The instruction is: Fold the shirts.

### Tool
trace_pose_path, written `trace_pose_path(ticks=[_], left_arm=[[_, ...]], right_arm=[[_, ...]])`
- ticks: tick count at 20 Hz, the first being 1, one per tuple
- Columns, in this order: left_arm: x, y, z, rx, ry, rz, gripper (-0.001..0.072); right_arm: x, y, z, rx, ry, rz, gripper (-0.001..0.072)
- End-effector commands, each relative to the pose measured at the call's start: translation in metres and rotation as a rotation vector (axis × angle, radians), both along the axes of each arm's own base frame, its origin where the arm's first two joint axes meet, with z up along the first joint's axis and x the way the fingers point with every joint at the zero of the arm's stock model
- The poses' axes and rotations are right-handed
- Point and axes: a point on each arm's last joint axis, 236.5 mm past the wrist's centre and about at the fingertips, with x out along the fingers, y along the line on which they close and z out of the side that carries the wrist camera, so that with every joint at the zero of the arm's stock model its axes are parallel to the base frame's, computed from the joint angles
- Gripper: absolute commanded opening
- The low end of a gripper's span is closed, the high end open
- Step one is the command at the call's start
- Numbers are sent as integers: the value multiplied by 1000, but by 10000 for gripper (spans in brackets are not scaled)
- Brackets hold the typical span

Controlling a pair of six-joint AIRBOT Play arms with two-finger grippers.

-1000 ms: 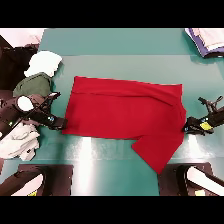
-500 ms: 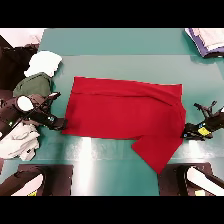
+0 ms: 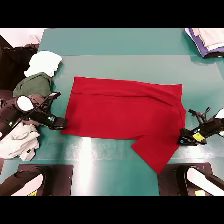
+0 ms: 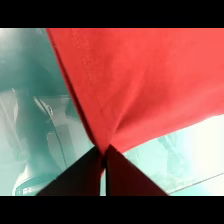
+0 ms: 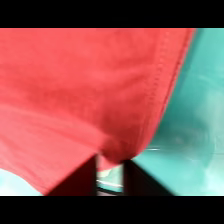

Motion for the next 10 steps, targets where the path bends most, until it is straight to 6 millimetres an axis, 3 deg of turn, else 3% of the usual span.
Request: trace_pose_path(ticks=[1,5,7,10], left_arm=[[1,0,1,0,-2,1,23],[-5,-1,10,-5,29,-21,23],[3,-4,30,-15,-1,-34,23],[34,-18,78,-81,-143,-24,23]], right_arm=[[-2,15,-1,17,1,63,16],[1,14,33,-47,-33,165,15],[18,9,61,-99,-135,143,15],[58,-8,110,-183,-359,77,14]])
